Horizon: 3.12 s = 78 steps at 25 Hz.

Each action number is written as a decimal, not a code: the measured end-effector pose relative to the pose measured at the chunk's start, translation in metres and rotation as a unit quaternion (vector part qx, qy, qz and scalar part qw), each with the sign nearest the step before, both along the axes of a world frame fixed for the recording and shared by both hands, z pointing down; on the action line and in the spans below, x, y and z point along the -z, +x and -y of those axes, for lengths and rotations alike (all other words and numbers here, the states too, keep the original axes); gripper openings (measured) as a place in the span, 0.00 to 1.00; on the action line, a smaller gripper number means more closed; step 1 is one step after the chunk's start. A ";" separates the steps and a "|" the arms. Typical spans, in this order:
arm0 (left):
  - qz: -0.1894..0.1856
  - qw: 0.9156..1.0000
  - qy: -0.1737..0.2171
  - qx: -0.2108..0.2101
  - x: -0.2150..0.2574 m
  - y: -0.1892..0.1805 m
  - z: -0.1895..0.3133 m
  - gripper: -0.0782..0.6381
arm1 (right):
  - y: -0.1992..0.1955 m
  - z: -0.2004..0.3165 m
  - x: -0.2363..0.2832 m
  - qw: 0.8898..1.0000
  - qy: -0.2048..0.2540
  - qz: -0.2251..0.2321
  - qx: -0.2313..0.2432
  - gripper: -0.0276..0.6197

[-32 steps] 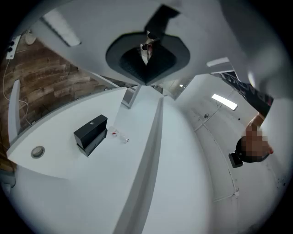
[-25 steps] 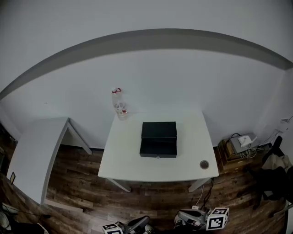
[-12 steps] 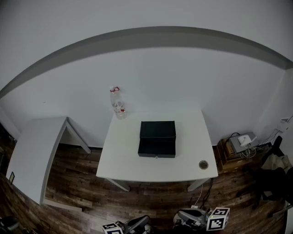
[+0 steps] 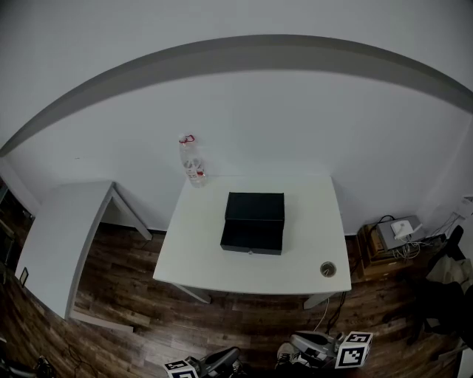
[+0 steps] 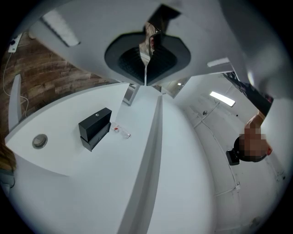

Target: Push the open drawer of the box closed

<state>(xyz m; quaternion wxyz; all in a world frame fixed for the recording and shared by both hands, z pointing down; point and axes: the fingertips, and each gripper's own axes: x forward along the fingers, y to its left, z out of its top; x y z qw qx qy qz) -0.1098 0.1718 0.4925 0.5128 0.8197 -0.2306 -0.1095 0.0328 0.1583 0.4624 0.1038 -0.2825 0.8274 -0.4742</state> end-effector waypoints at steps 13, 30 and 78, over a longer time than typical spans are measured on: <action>0.022 0.997 -0.019 0.074 -0.005 0.016 -0.014 0.10 | 0.029 0.005 -0.017 0.998 -0.024 0.027 0.047 0.07; -0.012 0.997 -0.011 0.072 -0.003 -0.054 0.011 0.10 | -0.022 0.050 -0.003 1.000 -0.017 0.002 -0.015 0.11; 0.216 0.974 -0.001 0.065 -0.107 0.042 0.243 0.18 | 0.092 0.470 -0.152 0.956 -0.138 -0.254 -0.053 0.16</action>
